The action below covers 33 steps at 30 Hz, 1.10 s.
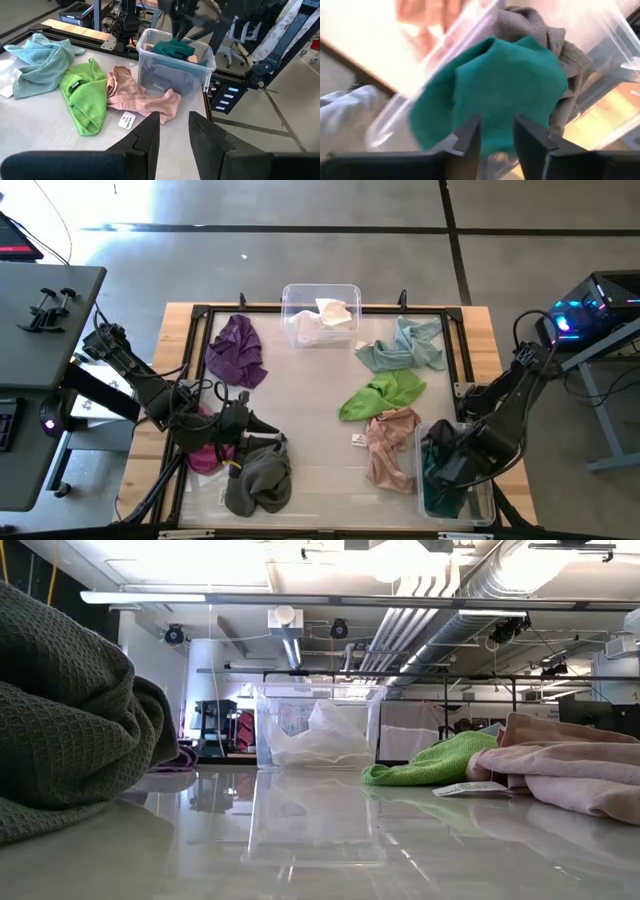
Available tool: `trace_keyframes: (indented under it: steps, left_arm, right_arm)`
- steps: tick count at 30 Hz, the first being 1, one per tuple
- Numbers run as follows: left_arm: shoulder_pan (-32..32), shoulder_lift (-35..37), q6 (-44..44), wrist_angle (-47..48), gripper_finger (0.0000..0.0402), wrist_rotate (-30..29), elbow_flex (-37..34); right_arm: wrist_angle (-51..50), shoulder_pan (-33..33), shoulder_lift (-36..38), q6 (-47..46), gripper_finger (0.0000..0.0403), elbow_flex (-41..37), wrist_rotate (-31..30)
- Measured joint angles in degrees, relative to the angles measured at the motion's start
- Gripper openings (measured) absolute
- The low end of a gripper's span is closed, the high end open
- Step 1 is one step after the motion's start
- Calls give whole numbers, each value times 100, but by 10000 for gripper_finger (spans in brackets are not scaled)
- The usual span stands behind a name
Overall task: Sort towels by color in basket
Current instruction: Put the dark green towel into the bottom transparent bin, then put the gray towel into the bottom transparent bin
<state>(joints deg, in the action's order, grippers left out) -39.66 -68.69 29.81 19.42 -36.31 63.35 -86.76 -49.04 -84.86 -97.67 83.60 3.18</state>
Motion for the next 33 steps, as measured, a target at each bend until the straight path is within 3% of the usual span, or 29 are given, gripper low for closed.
trace_keyframes:
  steps: [9,16,21,25,28,30,33]
  left_arm:
    - [0,0,-2,2,90,-15,0]
    - [0,0,-2,0,90,-16,0]
    - [0,0,6,2,90,-16,0]
    - [0,0,5,-6,90,-14,0]
    - [-8,0,5,-46,90,66,-1]
    - [-68,0,45,-188,90,367,0]
    - [-276,2,282,-421,90,1053,0]
  right_arm:
    - [1699,2,-3,11,7,-1902,365]
    - [2034,-11,58,28,25,-2492,622]
    - [1374,-13,254,11,84,-2096,616]
    - [517,-16,423,1,122,-1328,892]
    - [77,-15,507,-109,132,-569,743]
    - [-64,-13,505,-220,133,-87,249]
    - [155,-1,505,-389,133,503,-1265]
